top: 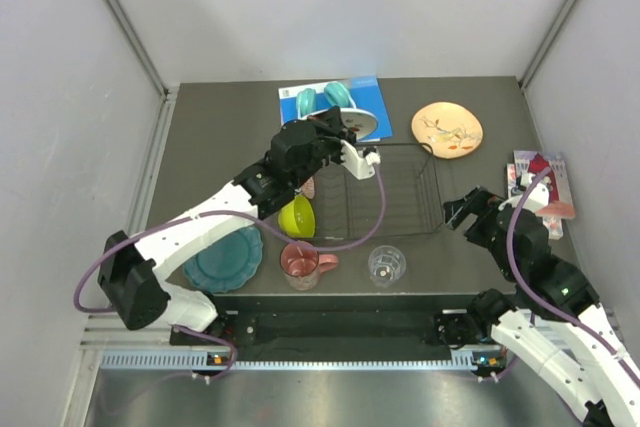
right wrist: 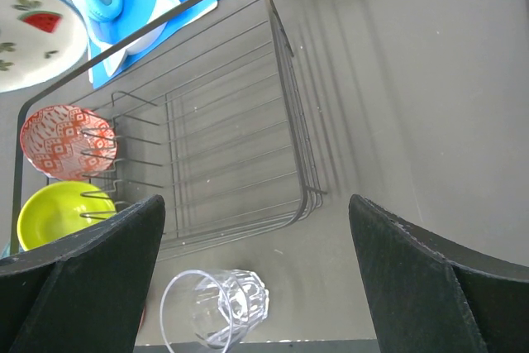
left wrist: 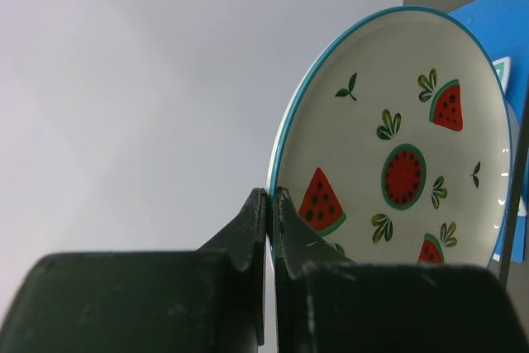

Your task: Load the mixed dishes into the dish rack

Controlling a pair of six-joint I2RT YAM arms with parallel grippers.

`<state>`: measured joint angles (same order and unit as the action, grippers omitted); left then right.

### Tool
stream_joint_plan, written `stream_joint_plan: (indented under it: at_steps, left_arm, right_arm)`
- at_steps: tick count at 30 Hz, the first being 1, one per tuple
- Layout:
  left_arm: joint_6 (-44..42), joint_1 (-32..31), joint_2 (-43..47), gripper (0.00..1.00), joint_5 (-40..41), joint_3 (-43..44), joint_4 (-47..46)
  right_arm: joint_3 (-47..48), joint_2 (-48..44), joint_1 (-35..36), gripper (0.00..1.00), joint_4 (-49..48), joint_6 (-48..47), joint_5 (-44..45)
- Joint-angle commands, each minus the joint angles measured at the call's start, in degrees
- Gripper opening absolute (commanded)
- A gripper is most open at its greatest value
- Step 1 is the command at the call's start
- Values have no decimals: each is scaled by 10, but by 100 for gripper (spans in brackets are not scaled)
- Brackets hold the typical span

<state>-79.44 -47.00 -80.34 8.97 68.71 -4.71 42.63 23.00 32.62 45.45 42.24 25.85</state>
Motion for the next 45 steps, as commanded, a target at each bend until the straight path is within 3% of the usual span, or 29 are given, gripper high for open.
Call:
stream_joint_plan:
  at_steps: [1, 10, 26, 45]
  left_arm:
    - [-30, -15, 82, 0, 15, -28, -99]
    - [-5, -31, 98, 0, 36, -84, -100]
    - [2, -40, 64, 0, 59, -122, -166]
    - [-4, -50, 32, 0, 66, -166, -166]
  right_arm:
    - [5, 2, 5, 92, -8, -1, 11]
    - [10, 9, 5, 92, -7, -2, 15]
    - [1, -2, 5, 92, -12, -2, 10]
    - [10, 3, 5, 92, -12, -1, 8]
